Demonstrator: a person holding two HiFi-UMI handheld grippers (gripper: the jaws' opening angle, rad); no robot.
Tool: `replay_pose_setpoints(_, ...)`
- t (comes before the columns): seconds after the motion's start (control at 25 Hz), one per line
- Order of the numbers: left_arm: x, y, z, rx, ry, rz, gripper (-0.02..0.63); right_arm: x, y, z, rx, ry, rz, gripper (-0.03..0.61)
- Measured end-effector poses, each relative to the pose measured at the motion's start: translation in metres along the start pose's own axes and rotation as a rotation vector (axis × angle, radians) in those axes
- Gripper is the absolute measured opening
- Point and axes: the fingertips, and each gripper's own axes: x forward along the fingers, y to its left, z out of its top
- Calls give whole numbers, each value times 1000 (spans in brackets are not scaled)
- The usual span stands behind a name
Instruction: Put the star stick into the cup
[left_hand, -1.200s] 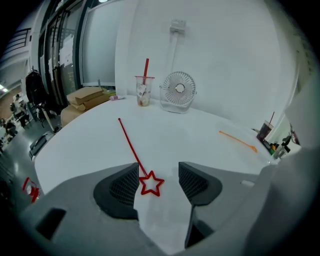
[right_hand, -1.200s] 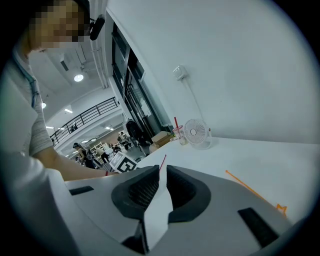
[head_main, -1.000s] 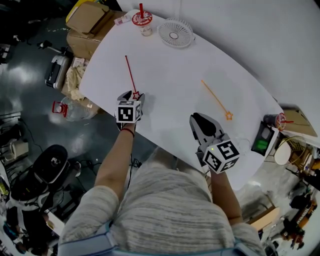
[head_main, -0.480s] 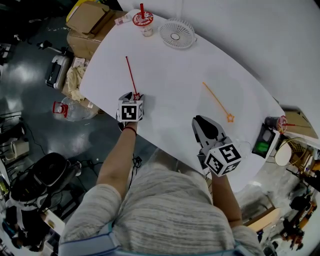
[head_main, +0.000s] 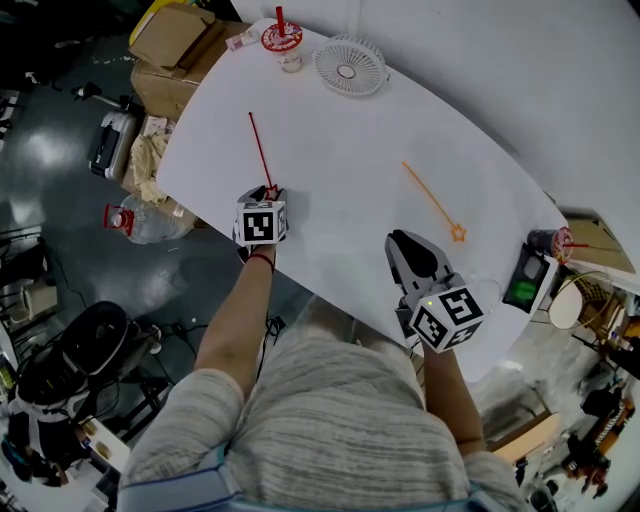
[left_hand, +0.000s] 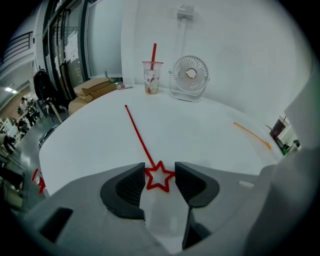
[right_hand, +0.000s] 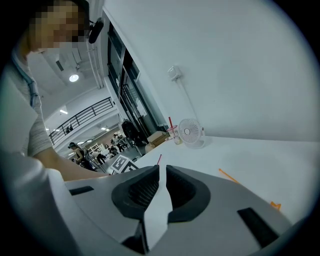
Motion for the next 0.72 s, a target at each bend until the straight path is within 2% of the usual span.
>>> replay_pose_setpoints(0.44, -2, -2, 0, 69, -1, -29, 183, -11, -8, -3, 8, -3, -30, 12)
replay_pose_setpoints(0.72, -10, -20, 3, 127, -15, -73, 176, -10, -11, -2, 9, -3, -26, 11)
